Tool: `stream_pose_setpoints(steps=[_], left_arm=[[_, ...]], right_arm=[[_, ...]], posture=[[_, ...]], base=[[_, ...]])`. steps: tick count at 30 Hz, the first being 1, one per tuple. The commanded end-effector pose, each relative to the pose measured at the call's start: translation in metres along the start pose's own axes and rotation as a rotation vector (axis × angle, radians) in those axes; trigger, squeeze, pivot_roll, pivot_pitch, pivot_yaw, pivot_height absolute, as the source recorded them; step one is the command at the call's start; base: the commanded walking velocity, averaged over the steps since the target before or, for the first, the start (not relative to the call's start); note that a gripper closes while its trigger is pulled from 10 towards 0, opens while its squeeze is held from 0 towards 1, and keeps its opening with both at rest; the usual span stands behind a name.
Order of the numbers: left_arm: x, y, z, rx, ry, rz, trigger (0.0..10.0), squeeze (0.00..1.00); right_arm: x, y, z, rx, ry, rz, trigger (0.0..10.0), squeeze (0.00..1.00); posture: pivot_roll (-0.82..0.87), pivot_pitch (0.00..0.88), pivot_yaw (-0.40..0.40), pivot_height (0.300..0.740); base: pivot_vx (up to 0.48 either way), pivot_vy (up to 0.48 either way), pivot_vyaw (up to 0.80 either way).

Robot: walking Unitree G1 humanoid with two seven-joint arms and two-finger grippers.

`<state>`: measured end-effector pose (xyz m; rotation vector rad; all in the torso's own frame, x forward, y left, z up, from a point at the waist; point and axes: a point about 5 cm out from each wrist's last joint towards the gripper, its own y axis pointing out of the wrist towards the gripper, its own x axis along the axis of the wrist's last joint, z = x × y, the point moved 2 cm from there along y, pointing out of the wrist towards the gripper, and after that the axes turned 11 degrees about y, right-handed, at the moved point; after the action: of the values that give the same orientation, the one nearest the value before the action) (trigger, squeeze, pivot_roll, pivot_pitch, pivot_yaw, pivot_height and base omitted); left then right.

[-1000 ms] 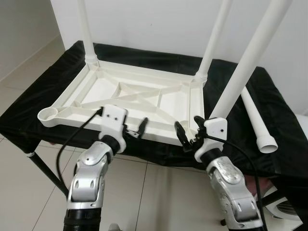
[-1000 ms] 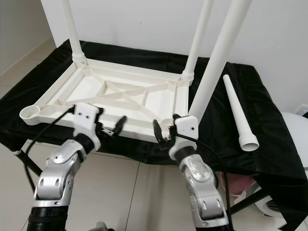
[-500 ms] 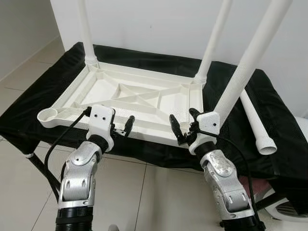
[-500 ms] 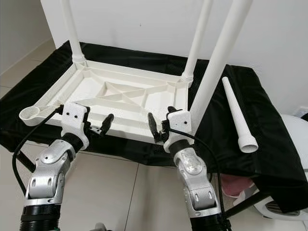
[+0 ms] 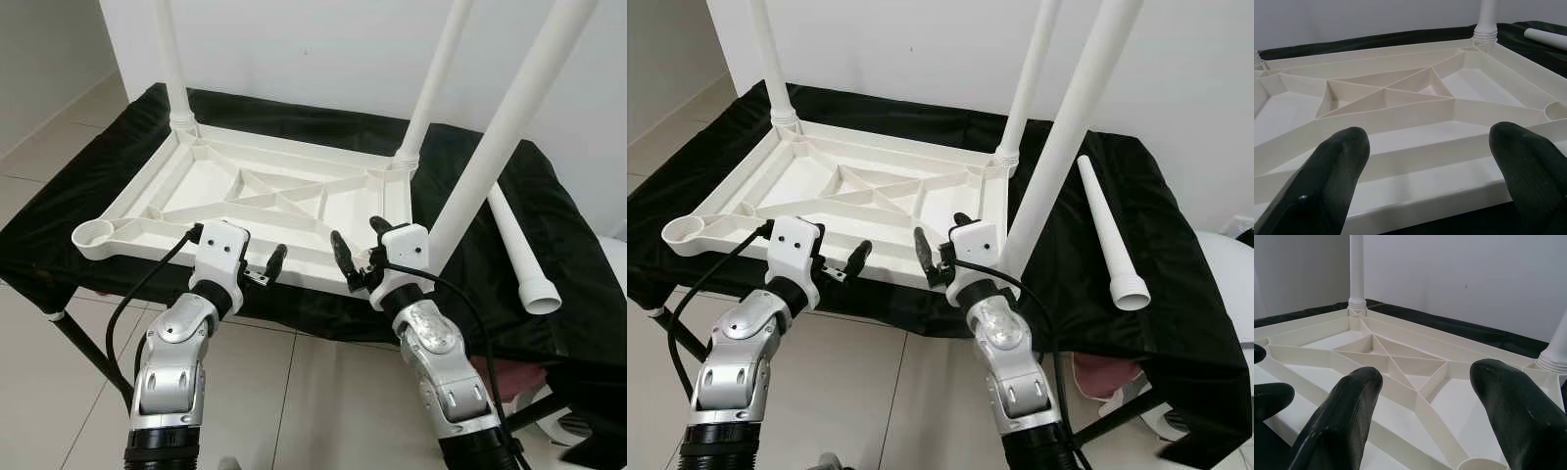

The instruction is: Building children table

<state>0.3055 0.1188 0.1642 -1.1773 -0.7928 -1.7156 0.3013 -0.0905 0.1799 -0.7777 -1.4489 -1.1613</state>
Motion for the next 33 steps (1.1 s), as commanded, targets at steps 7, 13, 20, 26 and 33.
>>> stream_pose_setpoints(steps=[7, 13, 20, 26, 33], left_arm=[[0.0002, 0.0008, 0.0143, 0.229, 0.014, 0.035, 10.0, 0.00], [0.0010, 0.0005, 0.0138, 0.227, 0.015, 0.034, 10.0, 0.00], [0.0011, 0.0010, 0.0130, 0.224, 0.018, 0.031, 10.0, 0.00], [0.0017, 0.0012, 0.0117, 0.221, 0.019, 0.030, 10.0, 0.00], [0.0013, 0.0016, 0.0104, 0.225, 0.019, 0.032, 10.0, 0.00]], right_arm=[[-0.0033, 0.0001, -0.0016, -0.007, -0.001, 0.001, 10.0, 0.00], [-0.0037, 0.0007, -0.0021, -0.010, -0.002, -0.002, 10.0, 0.00], [-0.0045, 0.0004, -0.0022, -0.014, -0.001, -0.004, 10.0, 0.00], [-0.0050, -0.0002, -0.0030, -0.016, 0.000, -0.004, 10.0, 0.00], [-0.0054, -0.0009, -0.0037, -0.017, -0.003, -0.002, 10.0, 0.00]], posture=[[0.06, 0.035, -0.048, 0.740], [0.06, 0.034, -0.047, 0.740], [0.07, 0.034, -0.045, 0.740], [0.06, 0.037, -0.045, 0.740], [0.06, 0.039, -0.046, 0.740]], base=[[0.000, 0.376, 0.00], [0.000, 0.345, 0.00], [0.000, 0.322, 0.00], [0.000, 0.314, 0.00], [0.000, 0.295, 0.00]])
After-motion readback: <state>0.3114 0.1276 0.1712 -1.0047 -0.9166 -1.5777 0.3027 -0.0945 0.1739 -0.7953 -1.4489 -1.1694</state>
